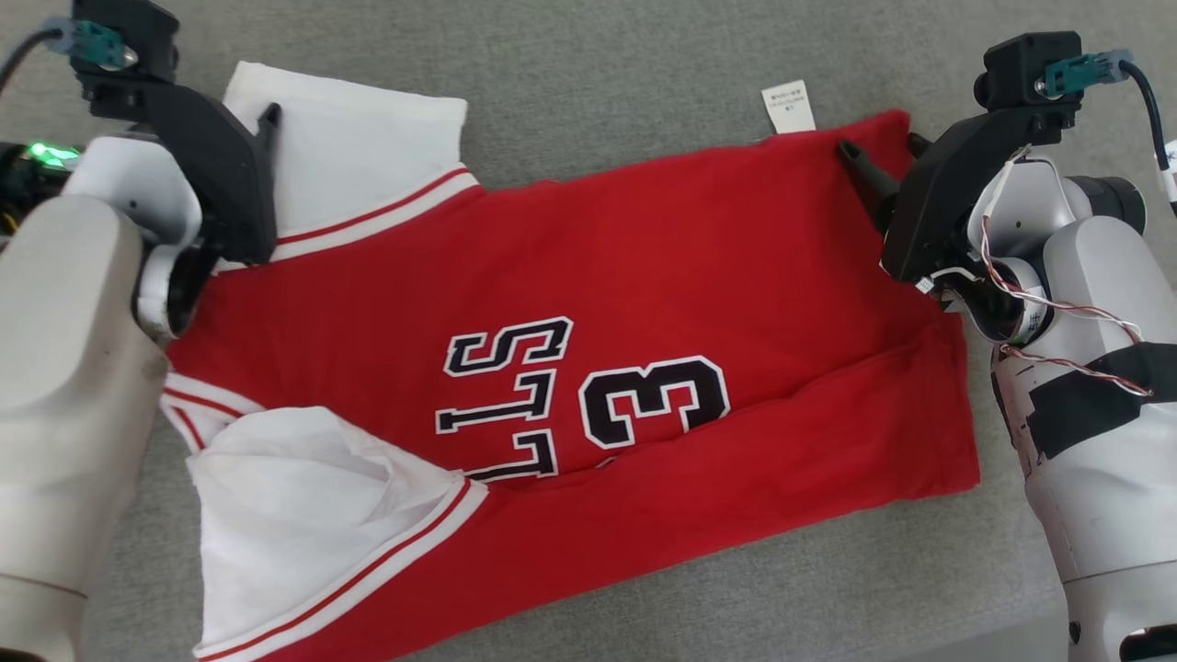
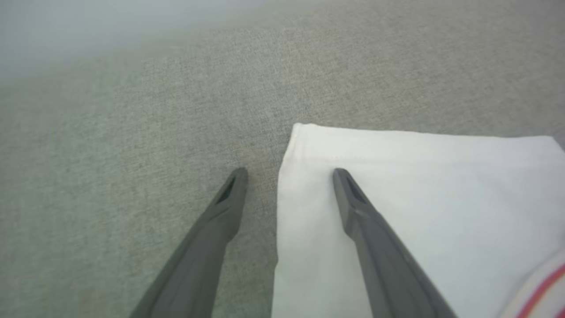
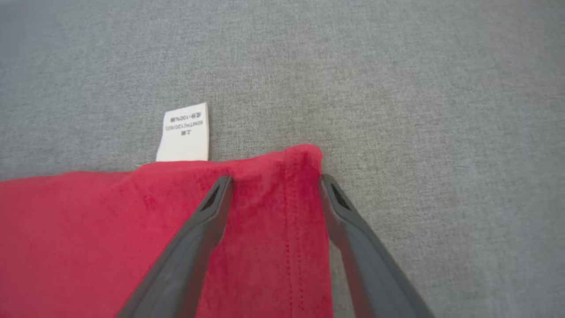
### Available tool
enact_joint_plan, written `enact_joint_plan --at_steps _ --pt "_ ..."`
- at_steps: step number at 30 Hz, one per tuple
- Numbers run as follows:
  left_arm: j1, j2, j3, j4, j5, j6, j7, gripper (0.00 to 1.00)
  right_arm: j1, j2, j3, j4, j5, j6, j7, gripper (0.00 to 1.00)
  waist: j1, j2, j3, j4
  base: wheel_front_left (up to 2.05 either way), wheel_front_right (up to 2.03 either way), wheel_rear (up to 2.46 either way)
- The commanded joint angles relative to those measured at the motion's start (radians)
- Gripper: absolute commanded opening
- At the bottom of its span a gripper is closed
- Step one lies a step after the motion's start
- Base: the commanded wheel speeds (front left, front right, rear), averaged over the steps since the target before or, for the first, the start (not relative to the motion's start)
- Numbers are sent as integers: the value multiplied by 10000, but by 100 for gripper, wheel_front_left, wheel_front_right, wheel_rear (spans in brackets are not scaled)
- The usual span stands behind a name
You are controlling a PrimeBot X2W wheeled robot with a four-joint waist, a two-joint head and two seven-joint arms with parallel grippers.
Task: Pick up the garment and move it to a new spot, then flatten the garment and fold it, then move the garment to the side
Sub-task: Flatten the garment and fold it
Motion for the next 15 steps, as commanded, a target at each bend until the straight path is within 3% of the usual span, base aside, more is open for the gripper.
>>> enact_joint_plan --at_steps 1,4,5,6,15 --pt "-95 131 -38 117 112 24 84 100 -107 -34 69 31 82 1 -70 100 -3 -2 254 -280 0 0 0" --pt "-181 163 -58 267 -4 -72 391 100 -240 -193 204 27 323 1 -34 100 -3 -2 368 -321 0 0 0" --pt "-195 182 -89 299 -43 -122 518 72 -252 -248 269 28 404 1 34 100 -3 -2 402 -318 0 0 0" --pt "-177 204 -141 359 -85 -201 732 0 -260 -290 347 14 499 1 117 100 -3 -2 418 -315 0 0 0" --pt "-82 738 -77 -202 -271 -203 1368 0 -163 -990 844 -646 1131 1 802 100 -3 -2 502 -283 0 0 0"
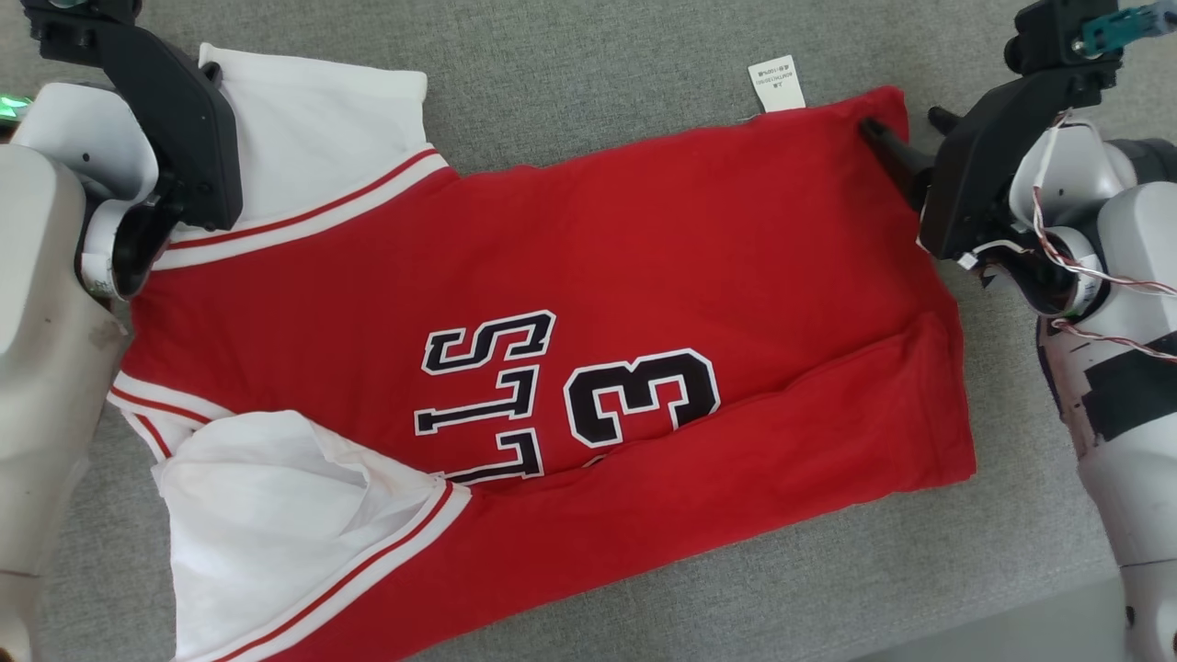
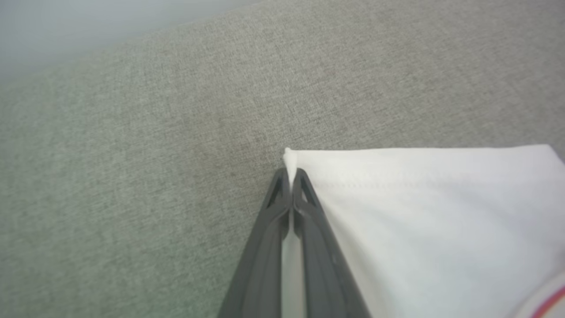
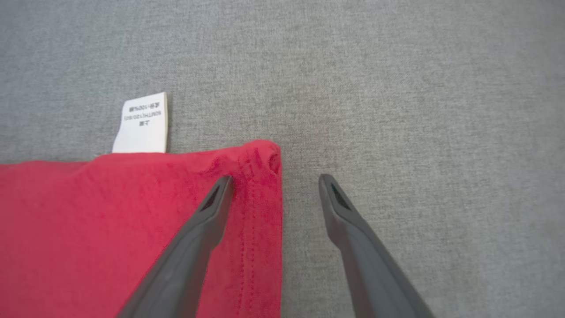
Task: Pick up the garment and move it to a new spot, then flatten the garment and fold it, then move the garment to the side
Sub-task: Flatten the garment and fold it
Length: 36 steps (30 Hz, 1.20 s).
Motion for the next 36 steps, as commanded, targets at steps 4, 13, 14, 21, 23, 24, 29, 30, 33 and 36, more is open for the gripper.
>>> enact_joint_plan --at_steps 4,13,14,21,23,24,29,30,33,36 --pt "550 362 -11 -40 -43 191 316 0 30 -384 139 -327 -152 1 -207 100 0 -1 59 22 0 0 0" --pt "701 474 -48 -538 -166 312 542 0 -612 -696 1293 -252 63 1 453 100 0 -1 190 139 0 0 0" --pt "722 486 -91 -583 -130 302 565 0 -654 -725 1433 -182 92 1 514 100 0 -1 192 156 0 0 0" --pt "662 464 -150 -826 -167 345 501 0 -983 -986 2199 309 211 1 460 0 0 -1 311 248 0 0 0" --pt "679 464 -125 -884 -107 397 268 0 -1046 -1006 2237 410 246 1 220 0 0 -1 297 274 0 0 0" --pt "707 441 -96 -930 -66 446 69 0 -1041 -1018 2230 453 236 -3 56 0 0 -1 264 302 0 0 0" --pt "1026 243 47 -1144 38 658 -1114 0 -821 -994 2085 607 306 -10 -729 0 0 -1 29 473 0 0 0" --pt "1157 179 60 -1229 128 769 -1528 0 -744 -1027 2045 644 262 -10 -957 0 0 -1 -65 545 0 0 0" --pt "1721 -17 146 -1489 245 1000 -2846 0 -394 -1059 1868 751 228 -10 -1668 0 0 -1 -396 740 0 0 0" --pt "2403 -258 296 -1791 242 1174 -4170 0 89 -1095 1625 769 304 -10 -2362 0 0 -1 -781 996 0 0 0"
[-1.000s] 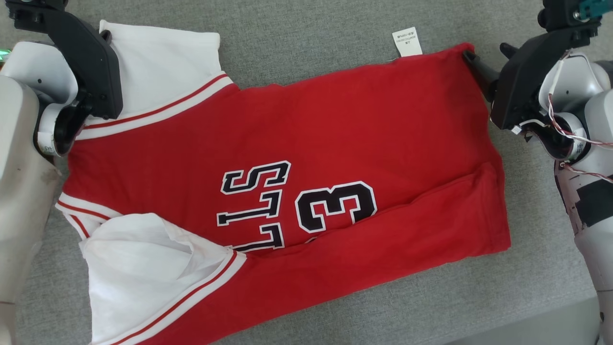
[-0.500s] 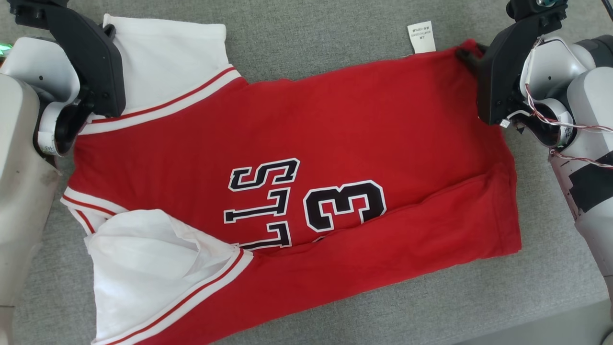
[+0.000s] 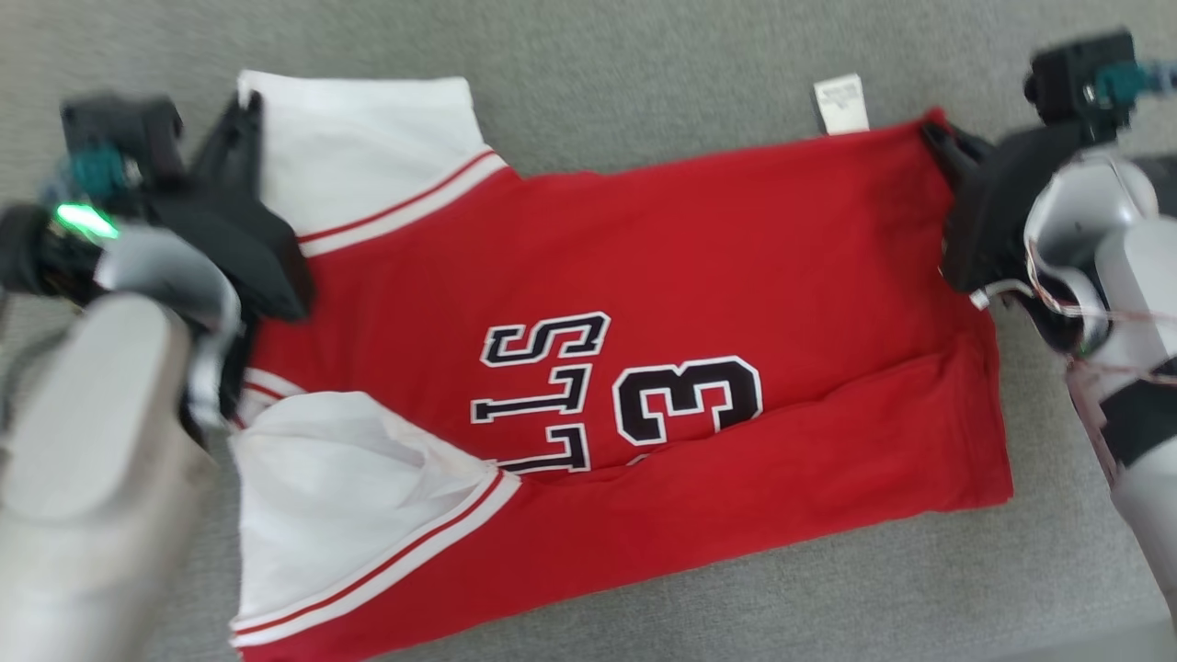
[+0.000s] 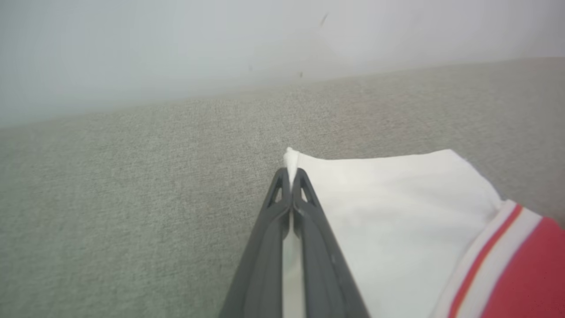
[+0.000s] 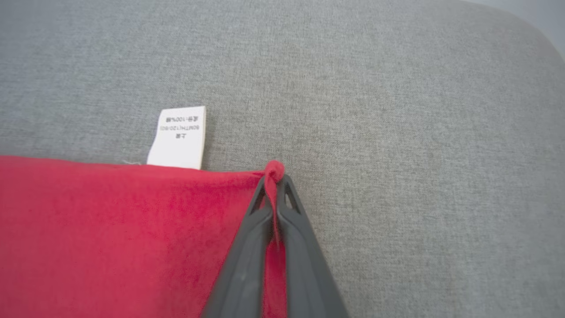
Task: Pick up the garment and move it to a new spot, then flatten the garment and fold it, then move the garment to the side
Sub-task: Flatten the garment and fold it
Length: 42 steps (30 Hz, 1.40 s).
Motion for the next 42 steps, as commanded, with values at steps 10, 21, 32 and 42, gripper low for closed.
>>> enact_joint_plan --at_steps 10,21,32,42 --pt "2534 -692 -9 -1100 -253 87 -2519 0 1997 -163 -991 227 -286 -24 -1167 0 -1 0 -1924 951 0 0 0" --pt "5415 -673 -468 -2889 -516 532 -2831 0 3781 52 -1892 275 -1112 -24 -2076 0 -1 0 -3132 1375 0 0 0" --pt "7522 -825 -816 -4094 -999 1092 -2450 0 4554 125 -2008 565 -1653 -24 -1896 0 -1 0 -3612 1646 0 0 0" --pt "8025 -998 -1054 -3986 -1255 1105 -2365 0 4740 190 -2392 805 -2285 -24 -1837 100 -1 0 -3872 1734 0 0 0"
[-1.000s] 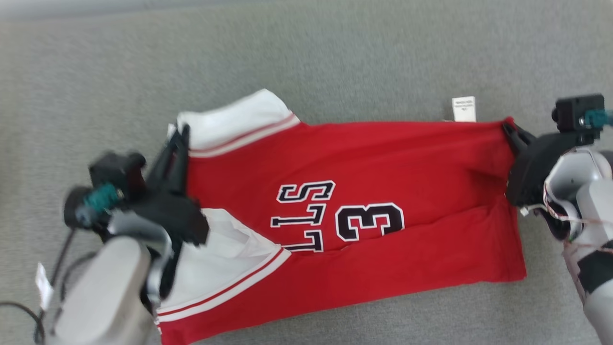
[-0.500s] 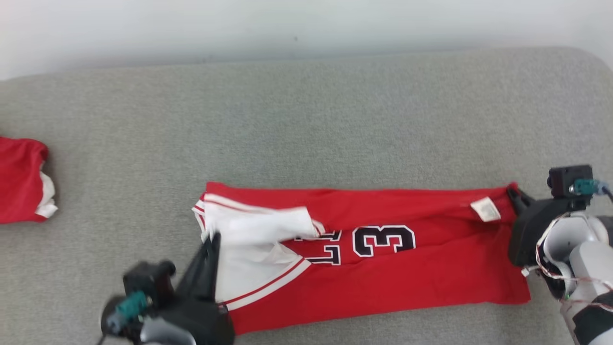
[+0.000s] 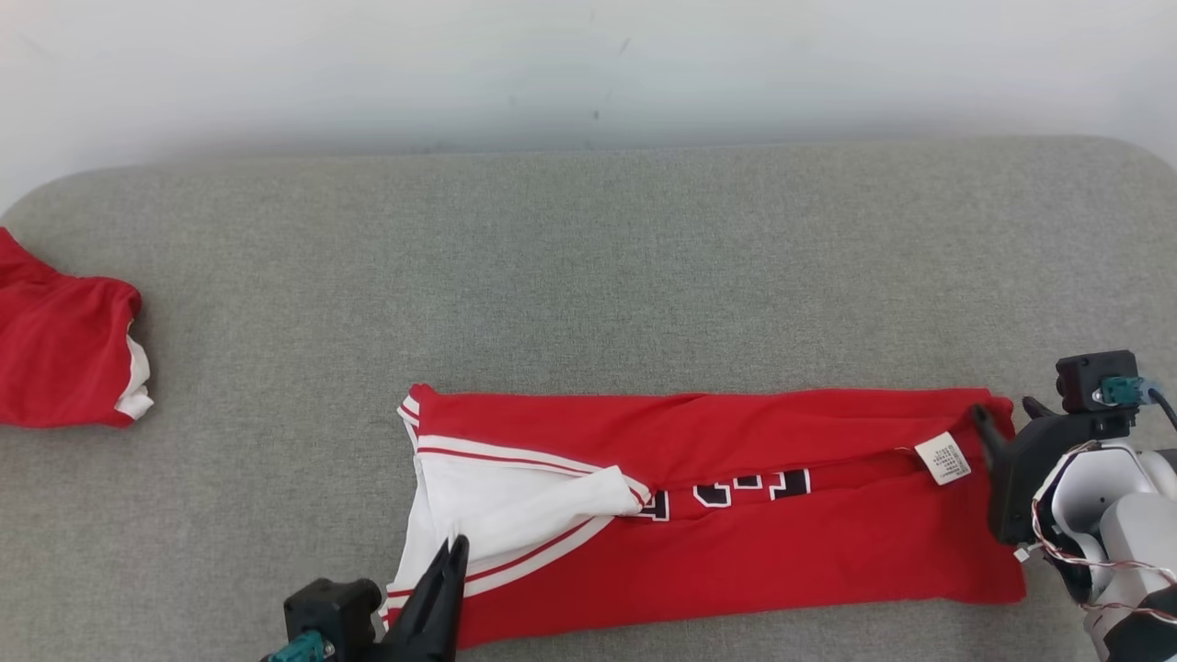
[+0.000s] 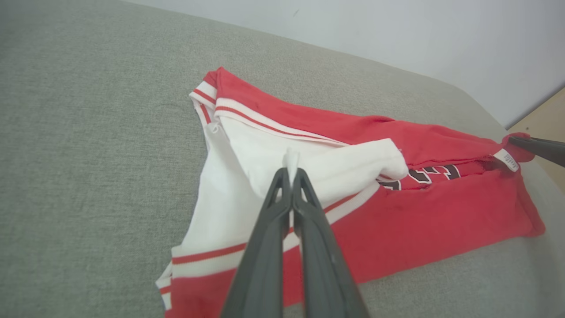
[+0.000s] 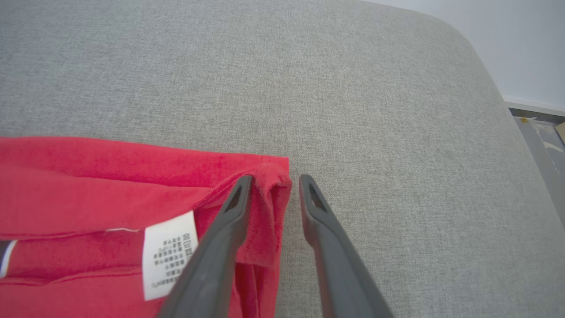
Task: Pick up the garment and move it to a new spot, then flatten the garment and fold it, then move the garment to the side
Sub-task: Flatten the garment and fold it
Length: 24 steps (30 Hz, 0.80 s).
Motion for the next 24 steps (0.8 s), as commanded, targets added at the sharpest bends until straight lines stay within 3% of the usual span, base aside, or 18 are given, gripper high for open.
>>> enact_joint_plan --at_steps 1,7,8,9,10,11,19,24 --pt "166 -31 -9 25 -49 21 -44 0 165 97 -59 17 -92 -24 -28 100 1 1 -75 6 0 0 0" --pt "520 -113 -64 224 -223 8 -153 0 433 341 -440 -255 -233 -24 -195 100 1 1 -350 -7 0 0 0" --pt "583 -125 -91 270 -257 -44 -185 9 500 386 -489 -333 -251 -24 -236 100 1 1 -393 -14 0 0 0" --pt "592 -82 -112 337 -194 -88 -287 43 560 437 -524 -407 -259 -24 -253 100 1 1 -443 -27 0 0 0" --pt "604 -53 -128 450 -158 -147 -358 89 616 479 -572 -487 -249 -24 -266 100 1 1 -482 -43 0 0 0" --pt "628 -40 -111 577 -104 -146 -485 100 683 518 -620 -572 -218 -24 -274 100 1 1 -541 -59 0 0 0" --pt "801 -38 452 1154 586 -241 -1182 100 1367 952 -1284 -1229 179 -24 -307 100 1 1 -1080 -129 0 0 0" --pt "1135 -375 1948 507 1507 -380 -1185 100 1785 1212 -1685 -1571 393 -24 -134 100 1 1 -1280 -145 0 0 0"
